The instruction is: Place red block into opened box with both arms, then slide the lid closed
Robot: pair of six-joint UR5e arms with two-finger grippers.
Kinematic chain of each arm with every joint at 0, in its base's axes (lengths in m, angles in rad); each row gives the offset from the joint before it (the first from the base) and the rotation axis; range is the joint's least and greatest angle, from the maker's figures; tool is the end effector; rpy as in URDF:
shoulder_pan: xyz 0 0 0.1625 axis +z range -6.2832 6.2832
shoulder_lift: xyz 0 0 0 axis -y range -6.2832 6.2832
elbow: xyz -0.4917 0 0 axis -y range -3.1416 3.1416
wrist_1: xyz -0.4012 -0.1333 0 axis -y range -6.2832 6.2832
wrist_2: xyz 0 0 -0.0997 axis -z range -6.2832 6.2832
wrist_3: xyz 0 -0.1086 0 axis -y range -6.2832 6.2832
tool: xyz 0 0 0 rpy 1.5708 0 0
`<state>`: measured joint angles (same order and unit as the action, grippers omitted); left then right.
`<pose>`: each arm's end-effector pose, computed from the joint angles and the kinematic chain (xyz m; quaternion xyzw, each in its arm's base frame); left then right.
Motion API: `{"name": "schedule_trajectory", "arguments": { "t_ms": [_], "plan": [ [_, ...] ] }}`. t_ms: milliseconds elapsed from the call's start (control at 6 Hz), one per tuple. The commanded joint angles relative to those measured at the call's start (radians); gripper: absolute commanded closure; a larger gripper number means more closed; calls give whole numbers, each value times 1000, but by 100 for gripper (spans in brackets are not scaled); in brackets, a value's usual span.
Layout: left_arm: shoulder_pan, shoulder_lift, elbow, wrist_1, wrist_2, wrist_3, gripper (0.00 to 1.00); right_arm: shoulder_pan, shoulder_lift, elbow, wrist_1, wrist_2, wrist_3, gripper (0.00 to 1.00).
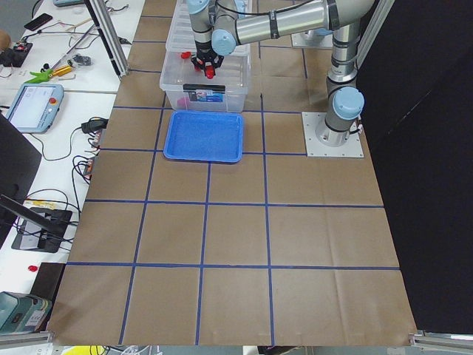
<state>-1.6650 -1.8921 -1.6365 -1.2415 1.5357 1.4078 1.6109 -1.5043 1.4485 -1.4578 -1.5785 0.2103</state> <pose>-0.1948 -0.6044 0.3635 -0.6816 -0.7309 -0.0121 0.0315 0.1535 -0.5208 0.5614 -0.0849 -0.9960 -0.0279 0.0074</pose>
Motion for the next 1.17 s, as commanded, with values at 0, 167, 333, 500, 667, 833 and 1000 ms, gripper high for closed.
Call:
{"name": "schedule_trajectory", "arguments": {
  "t_ms": [0,167,333,500,667,833,1000],
  "plan": [
    [-36,-121,-61,207,0,3,98,0,-1,0,-1,0,0,0],
    [-41,-146,-86,241,6,5,97,0,-1,0,-1,-1,1,0],
    [-42,-172,-106,279,1,5,97,-2,-1,1,-1,-1,1,0],
    [-44,-174,-114,293,9,11,93,-2,-1,3,-1,-1,1,0],
    [-44,-170,-115,289,9,20,40,-2,-1,3,-1,-1,1,0],
    [-42,-157,-103,263,12,22,2,-2,-1,3,-1,-1,1,0],
    [-44,-130,-83,204,12,19,2,-2,-1,3,-1,-1,1,0]
  ]
}}
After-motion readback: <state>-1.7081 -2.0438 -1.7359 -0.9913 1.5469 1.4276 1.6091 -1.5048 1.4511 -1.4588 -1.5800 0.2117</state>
